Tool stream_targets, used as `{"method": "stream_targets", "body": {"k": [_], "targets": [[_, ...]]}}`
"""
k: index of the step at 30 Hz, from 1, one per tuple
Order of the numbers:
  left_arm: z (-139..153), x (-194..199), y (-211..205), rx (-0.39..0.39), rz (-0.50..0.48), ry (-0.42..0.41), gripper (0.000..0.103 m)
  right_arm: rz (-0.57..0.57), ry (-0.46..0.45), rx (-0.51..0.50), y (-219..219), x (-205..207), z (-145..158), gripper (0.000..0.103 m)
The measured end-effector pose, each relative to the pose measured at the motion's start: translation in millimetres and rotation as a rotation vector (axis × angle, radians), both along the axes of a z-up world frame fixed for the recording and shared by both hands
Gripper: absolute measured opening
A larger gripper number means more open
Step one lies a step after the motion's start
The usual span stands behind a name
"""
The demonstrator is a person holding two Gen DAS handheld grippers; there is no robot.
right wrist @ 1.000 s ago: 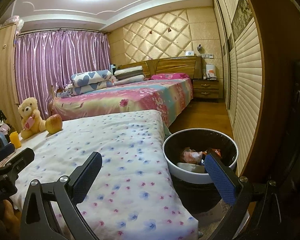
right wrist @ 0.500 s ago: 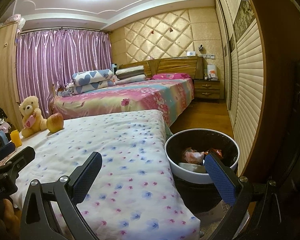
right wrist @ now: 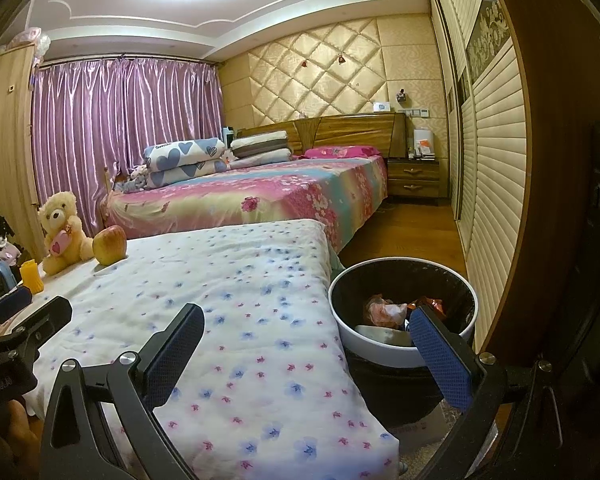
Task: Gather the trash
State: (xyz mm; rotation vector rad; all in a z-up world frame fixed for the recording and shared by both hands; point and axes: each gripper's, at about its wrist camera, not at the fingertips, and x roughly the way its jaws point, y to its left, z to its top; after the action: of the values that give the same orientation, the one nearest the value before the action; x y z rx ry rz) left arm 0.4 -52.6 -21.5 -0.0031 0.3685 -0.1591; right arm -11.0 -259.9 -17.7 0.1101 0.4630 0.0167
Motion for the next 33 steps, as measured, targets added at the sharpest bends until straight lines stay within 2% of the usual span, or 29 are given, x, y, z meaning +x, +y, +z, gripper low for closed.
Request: {"method": "stream_targets", "body": {"k": [33], "targets": [[0.6, 1.6, 0.5, 0.001, -0.005, 0.01, 0.102, 0.007, 0.005, -0.009, 0.0, -0.4, 1.0, 0.103]]}}
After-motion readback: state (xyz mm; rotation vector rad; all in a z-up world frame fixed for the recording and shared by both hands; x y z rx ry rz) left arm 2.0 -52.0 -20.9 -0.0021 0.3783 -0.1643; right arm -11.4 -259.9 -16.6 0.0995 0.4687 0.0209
